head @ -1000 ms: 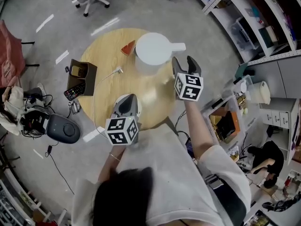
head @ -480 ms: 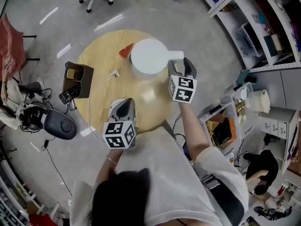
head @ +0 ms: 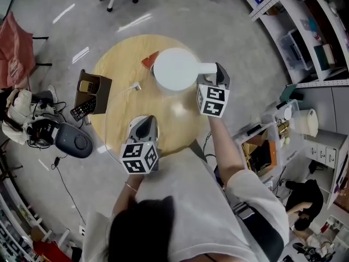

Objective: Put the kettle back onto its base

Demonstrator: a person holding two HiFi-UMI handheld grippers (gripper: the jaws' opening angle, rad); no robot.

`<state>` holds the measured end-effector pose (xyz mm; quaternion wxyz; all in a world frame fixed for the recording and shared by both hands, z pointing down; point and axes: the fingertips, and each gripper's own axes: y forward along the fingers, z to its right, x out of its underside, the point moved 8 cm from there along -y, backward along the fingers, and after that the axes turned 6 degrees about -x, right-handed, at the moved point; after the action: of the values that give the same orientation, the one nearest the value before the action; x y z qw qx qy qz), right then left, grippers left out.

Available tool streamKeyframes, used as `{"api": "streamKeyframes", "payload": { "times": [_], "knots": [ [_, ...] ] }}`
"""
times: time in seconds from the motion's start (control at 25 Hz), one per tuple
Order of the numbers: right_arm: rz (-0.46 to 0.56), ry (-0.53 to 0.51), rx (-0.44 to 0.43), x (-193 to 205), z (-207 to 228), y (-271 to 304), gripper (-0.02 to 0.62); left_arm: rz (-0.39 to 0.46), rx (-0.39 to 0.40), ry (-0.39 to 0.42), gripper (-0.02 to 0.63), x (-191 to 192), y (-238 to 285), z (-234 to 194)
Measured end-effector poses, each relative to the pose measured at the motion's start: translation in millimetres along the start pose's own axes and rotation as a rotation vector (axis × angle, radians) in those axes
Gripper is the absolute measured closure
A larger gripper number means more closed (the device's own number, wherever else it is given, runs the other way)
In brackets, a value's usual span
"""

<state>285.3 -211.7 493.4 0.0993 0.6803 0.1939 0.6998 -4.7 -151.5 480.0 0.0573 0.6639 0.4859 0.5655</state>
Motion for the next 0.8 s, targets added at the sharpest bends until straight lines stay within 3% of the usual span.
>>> {"api": "streamKeyframes", "payload": {
  "times": [0.8],
  "knots": [
    [0.025, -0.047, -0.013, -3, 9, 20, 0.344, -0.019, -0.106, -0.076, 0.58, 5, 8, -15]
  ]
}}
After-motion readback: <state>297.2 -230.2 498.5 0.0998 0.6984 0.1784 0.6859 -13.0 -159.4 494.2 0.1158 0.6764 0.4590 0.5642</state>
